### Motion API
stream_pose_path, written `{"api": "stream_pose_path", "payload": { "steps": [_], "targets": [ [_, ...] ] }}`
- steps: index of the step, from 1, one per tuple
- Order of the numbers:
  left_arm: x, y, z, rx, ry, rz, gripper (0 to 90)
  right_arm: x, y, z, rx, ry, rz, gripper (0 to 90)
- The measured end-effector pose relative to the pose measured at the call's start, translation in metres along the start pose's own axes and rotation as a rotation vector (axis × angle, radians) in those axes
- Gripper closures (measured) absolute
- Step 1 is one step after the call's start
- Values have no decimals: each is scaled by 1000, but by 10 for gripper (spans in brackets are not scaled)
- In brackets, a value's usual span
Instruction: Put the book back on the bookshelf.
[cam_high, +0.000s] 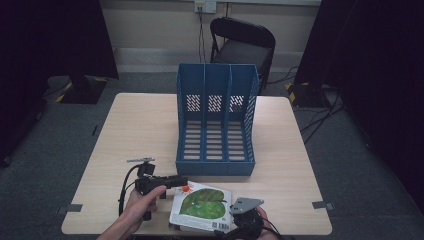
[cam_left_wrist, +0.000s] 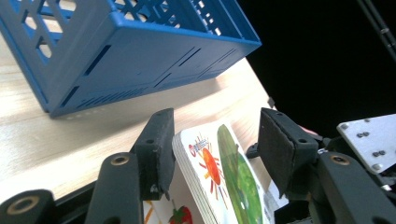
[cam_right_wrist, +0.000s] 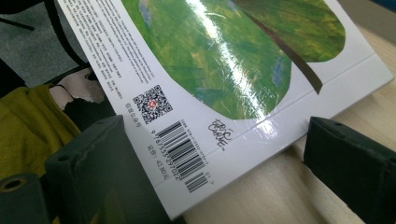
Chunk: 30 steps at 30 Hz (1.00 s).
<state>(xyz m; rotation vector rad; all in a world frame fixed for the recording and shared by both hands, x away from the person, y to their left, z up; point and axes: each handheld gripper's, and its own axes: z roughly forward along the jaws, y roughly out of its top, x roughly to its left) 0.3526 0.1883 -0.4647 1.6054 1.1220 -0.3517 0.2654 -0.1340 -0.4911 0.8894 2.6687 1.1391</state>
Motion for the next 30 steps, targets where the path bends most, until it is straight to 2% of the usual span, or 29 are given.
{"api": "stream_pose_path", "payload": {
  "steps": [2,4,10,14,16,18,21,26,30],
  "targets": [
    [-3,1,1,7,6,22,438,0,0,0,-5,-1,-6,48],
    [-5,2,2,-8,-2,14,426,1,1,1,-12,-3,-19,43],
    [-9,4,3,2,12,48,426,3,2,0,-14,-4,-10,43],
    [-10,3,2,15,27,72,427,2,2,1,0,-3,15,45],
    [-4,2,-2,22,9,33,427,2,2,1,-1,-1,24,49],
    [-3,1,-4,8,-11,16,436,0,3,1,-8,5,43,55],
    [-4,1,-6,1,-23,17,440,-4,4,-1,-41,23,83,85],
    [-5,3,-3,-20,-36,8,429,-2,3,-2,-59,11,75,88],
    [-11,5,-1,-29,-41,32,418,0,5,-2,-87,14,66,79]
  ]
}}
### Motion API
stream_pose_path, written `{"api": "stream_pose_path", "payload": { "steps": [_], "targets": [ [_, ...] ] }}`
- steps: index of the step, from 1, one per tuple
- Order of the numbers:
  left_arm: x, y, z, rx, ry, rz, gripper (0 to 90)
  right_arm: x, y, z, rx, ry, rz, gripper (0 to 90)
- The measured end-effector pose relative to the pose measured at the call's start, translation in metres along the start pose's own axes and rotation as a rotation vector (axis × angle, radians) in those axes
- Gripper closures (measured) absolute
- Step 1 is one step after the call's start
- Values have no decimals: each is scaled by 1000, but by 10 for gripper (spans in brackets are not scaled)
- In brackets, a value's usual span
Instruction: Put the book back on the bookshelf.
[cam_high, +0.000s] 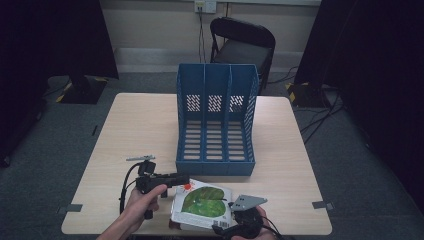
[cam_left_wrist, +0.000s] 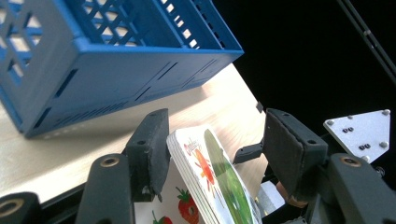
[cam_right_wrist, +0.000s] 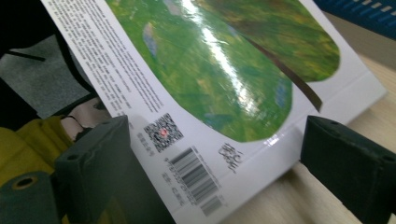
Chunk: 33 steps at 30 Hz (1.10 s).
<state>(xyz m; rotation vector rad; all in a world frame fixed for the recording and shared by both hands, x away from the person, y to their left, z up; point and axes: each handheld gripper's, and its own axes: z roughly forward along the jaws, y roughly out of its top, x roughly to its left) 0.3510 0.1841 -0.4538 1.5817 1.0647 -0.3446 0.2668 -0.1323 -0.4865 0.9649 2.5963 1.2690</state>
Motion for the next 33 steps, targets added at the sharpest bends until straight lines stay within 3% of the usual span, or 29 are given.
{"api": "stream_pose_path", "payload": {
  "steps": [1,2,4,6,12,16,19,23,26,30,33],
  "targets": [
    [0,0,0,-1,-1,-1,418,2,0,0,2,-3,-5,78],
    [-1,0,1,2,6,1,418,6,0,1,12,-12,-41,78],
    [-1,-1,2,5,13,5,415,16,-1,4,29,-70,-112,78],
    [-1,-1,2,1,3,6,413,21,-1,7,31,-120,-137,75],
    [2,-2,1,4,2,-11,414,18,-1,6,28,-121,-122,94],
    [6,-4,0,12,-23,-39,418,13,-3,4,15,-129,-74,109],
    [4,-9,8,69,-63,-40,446,8,-3,1,-19,-119,-26,174],
    [-4,-15,21,155,-35,4,446,7,-2,2,-15,-120,-33,173],
    [-4,-17,25,187,-21,33,524,7,-2,2,-13,-121,-36,170],
    [0,-19,29,211,-30,18,623,5,-2,1,-5,-104,-33,168],
    [2,-19,33,219,-50,16,597,5,-1,1,7,-106,-42,158]
  ]
}}
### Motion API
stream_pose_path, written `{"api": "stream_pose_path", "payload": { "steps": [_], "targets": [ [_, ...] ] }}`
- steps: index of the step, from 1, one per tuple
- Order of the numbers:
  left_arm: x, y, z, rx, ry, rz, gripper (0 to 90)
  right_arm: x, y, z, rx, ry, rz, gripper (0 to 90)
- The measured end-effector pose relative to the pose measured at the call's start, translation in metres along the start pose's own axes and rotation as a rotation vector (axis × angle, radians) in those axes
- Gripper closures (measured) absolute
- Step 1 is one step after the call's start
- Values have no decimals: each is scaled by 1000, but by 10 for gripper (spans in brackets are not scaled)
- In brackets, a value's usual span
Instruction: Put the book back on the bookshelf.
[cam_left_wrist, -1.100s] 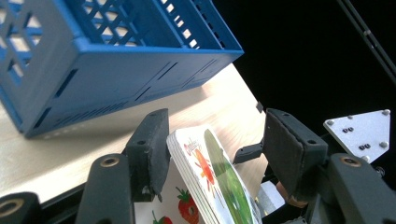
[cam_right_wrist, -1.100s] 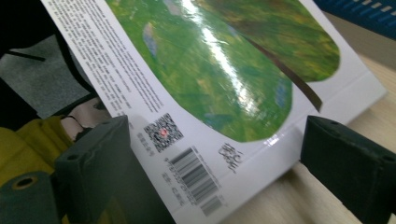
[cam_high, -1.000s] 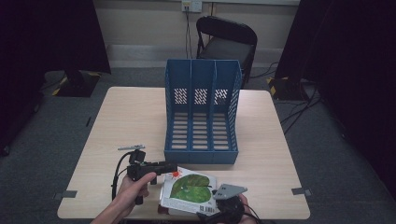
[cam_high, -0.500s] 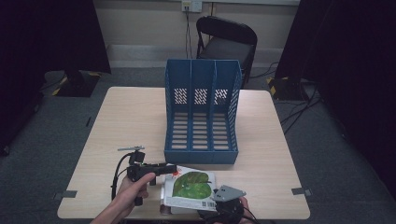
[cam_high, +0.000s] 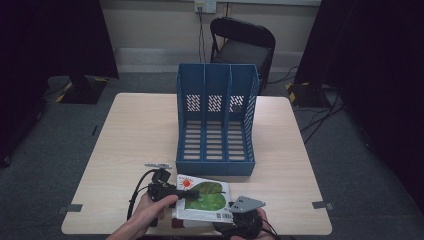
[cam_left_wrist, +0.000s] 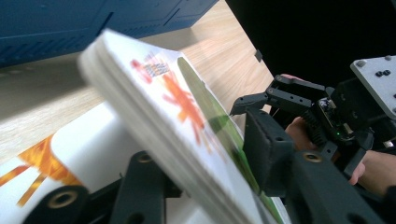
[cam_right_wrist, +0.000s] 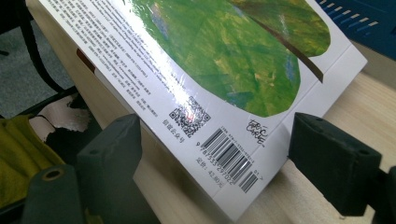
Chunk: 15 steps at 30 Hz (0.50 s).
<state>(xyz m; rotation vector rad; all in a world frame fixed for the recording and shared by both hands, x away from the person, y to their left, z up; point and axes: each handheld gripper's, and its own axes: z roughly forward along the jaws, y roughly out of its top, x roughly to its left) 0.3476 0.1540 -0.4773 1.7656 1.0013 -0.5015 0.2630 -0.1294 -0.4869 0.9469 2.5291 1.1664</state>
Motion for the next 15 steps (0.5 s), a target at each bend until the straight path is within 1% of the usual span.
{"api": "stream_pose_path", "payload": {
  "steps": [1,3,4,5,6,7,8,9,11,13,14,15],
  "targets": [
    [0,0,0,1,-1,-8,593,-1,0,0,1,4,7,154],
    [0,0,0,3,4,-4,593,-1,0,0,2,3,6,151],
    [0,0,0,14,17,-2,594,-1,0,0,2,6,7,133],
    [0,-1,0,29,41,7,619,-1,1,1,0,18,15,128],
    [1,-1,0,38,49,4,644,-2,1,0,-1,23,16,134],
    [3,-1,0,45,39,-2,649,-2,1,0,-1,34,21,133],
    [4,-1,0,37,23,-11,659,-3,1,-1,-4,54,30,134],
    [4,0,-1,34,12,-14,674,-4,1,-2,-2,60,39,144],
    [2,0,-1,35,17,4,684,-8,1,-4,-4,69,55,141],
    [0,1,-1,40,20,31,683,-13,3,-9,-10,77,71,141],
    [0,1,-1,40,20,31,682,-13,3,-9,-10,77,71,141],
    [-1,1,-2,42,20,44,682,-18,5,-14,-31,72,85,139]
  ]
}}
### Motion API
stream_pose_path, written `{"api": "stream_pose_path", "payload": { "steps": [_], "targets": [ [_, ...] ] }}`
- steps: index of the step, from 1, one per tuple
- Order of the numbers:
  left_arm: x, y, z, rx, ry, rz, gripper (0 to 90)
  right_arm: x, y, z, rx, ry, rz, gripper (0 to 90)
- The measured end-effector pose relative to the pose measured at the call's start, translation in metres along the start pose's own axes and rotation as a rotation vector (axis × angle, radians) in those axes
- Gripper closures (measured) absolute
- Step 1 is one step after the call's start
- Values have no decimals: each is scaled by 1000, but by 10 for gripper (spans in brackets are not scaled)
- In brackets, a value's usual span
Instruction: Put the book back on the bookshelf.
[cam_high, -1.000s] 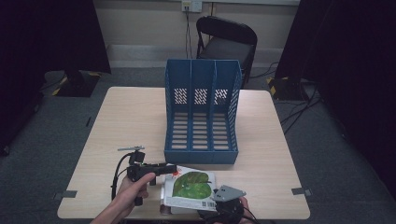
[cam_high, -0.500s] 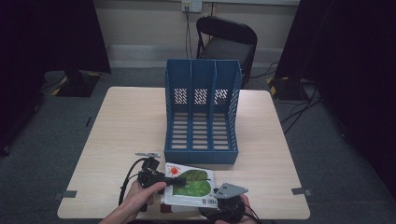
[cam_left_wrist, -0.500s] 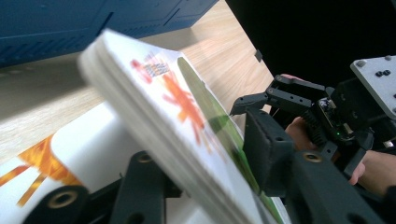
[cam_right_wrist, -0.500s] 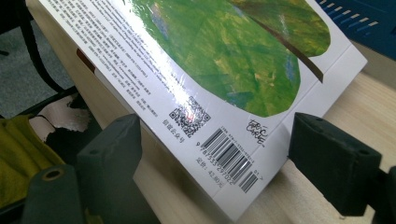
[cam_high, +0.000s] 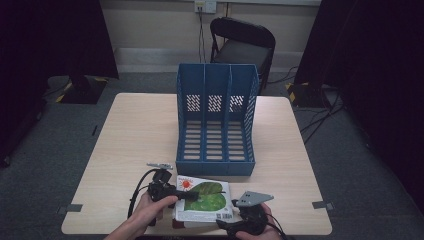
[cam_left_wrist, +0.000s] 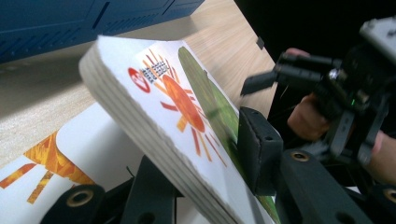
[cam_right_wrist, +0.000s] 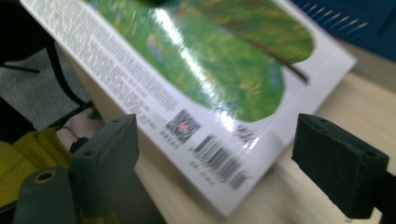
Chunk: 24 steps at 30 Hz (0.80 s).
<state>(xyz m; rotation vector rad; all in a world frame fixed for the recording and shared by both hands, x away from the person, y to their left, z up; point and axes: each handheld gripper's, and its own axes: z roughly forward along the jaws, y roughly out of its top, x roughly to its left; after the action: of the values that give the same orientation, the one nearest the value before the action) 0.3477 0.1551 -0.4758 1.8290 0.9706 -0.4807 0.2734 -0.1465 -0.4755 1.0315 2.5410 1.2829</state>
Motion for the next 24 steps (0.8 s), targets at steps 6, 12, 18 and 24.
{"api": "stream_pose_path", "payload": {
  "steps": [6,12,18,24],
  "targets": [
    [-14,-1,-1,4,7,132,688,-21,3,-6,-12,-12,52,137],
    [-22,-2,-2,1,13,218,687,-39,8,-5,-54,-4,108,135],
    [-35,-4,-3,1,21,335,691,-42,10,-1,-65,37,112,143],
    [-38,-5,1,4,-6,393,695,-47,7,5,-41,121,172,159]
  ]
}}
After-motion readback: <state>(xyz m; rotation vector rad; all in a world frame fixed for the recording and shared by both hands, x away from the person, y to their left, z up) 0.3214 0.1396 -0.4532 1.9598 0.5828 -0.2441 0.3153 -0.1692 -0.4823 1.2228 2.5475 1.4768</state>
